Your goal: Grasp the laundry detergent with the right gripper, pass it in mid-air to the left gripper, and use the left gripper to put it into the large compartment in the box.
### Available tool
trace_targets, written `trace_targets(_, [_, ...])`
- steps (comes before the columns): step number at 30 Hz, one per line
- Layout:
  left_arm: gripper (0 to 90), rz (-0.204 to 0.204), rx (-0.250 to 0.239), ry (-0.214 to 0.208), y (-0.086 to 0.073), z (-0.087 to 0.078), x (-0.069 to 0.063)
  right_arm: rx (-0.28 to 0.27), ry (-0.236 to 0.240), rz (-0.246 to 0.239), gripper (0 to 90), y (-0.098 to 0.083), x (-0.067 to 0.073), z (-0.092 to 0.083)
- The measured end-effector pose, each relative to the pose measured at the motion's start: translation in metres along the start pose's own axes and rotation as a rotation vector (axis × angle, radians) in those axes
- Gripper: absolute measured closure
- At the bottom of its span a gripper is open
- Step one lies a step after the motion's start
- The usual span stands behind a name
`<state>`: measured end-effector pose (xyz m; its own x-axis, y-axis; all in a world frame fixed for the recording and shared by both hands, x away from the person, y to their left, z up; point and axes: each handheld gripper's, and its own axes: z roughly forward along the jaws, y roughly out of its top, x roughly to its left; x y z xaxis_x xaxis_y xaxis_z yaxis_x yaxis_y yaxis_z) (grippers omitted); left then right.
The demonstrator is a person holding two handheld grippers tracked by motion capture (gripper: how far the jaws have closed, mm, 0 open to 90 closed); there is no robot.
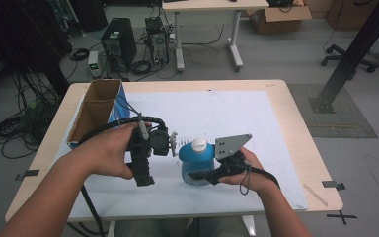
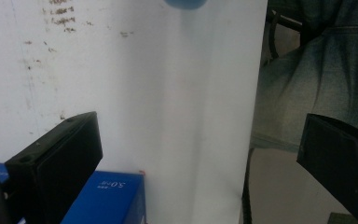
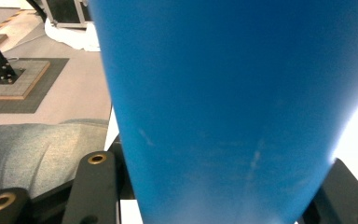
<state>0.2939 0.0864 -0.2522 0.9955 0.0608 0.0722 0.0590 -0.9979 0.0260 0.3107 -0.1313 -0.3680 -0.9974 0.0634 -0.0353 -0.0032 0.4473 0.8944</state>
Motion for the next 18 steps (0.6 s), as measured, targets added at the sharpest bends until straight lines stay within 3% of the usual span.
trace_targets(18, [0.2,0.012,0.005,-0.002,0.011,-0.004,0.002,-0.013,0.053,-0.025,45.3,0.003,0.004,0.04])
